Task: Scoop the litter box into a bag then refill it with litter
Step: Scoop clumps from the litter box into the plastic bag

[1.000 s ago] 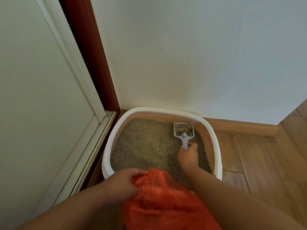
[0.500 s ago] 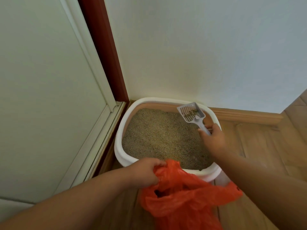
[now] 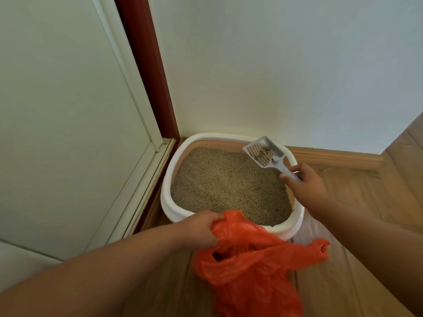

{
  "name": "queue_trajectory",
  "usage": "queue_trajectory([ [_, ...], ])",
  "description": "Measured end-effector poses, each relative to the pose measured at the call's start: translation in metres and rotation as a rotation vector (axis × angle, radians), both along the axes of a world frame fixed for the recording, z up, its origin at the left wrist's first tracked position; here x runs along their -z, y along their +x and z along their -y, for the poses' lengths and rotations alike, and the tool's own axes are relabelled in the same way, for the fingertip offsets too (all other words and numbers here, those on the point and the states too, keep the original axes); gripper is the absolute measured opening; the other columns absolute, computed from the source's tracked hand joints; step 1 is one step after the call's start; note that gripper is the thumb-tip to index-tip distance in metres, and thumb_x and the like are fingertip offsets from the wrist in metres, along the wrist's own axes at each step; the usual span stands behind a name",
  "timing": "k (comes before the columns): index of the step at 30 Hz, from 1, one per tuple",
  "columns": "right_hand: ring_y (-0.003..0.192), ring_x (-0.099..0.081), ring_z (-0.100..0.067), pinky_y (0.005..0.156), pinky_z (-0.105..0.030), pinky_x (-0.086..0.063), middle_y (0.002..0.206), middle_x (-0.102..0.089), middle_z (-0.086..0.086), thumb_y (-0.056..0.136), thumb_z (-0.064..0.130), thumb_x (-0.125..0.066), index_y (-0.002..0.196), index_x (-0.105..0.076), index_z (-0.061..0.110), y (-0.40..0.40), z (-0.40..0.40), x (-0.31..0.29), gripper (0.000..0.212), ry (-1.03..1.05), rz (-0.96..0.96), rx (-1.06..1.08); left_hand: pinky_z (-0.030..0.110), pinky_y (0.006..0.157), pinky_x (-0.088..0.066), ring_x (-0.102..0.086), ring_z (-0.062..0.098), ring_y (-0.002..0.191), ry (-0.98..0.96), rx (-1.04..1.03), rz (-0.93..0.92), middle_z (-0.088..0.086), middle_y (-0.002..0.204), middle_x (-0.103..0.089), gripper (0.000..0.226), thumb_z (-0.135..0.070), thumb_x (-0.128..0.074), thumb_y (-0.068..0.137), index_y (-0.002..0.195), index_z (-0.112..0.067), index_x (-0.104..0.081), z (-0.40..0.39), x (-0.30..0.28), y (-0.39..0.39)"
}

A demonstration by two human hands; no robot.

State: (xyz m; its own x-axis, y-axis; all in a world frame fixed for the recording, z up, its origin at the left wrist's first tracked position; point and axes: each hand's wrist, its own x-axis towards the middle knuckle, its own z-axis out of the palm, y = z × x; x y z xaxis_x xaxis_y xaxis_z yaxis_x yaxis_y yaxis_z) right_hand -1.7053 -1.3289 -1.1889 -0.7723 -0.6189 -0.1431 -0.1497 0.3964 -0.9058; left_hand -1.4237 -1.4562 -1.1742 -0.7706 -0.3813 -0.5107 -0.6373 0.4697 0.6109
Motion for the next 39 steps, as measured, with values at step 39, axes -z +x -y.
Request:
queue_trajectory([
  [39, 0.077, -0.059, -0.005, 0.065, -0.023, -0.045, 0.090, -0.069, 0.013, 0.084, 0.045, -0.071, 0.103, -0.069, 0.038, 0.039, 0.010, -0.102, 0.021, 0.462, -0.953, -1.210, 0.038, 0.058, -0.054, -0.071, 0.039, 0.103, 0.599, -0.422, -0.182, 0.015, 0.138, -0.051, 0.108, 0.031, -0.046, 0.075, 0.157, -0.038, -0.034, 0.025, -0.039, 0.014],
])
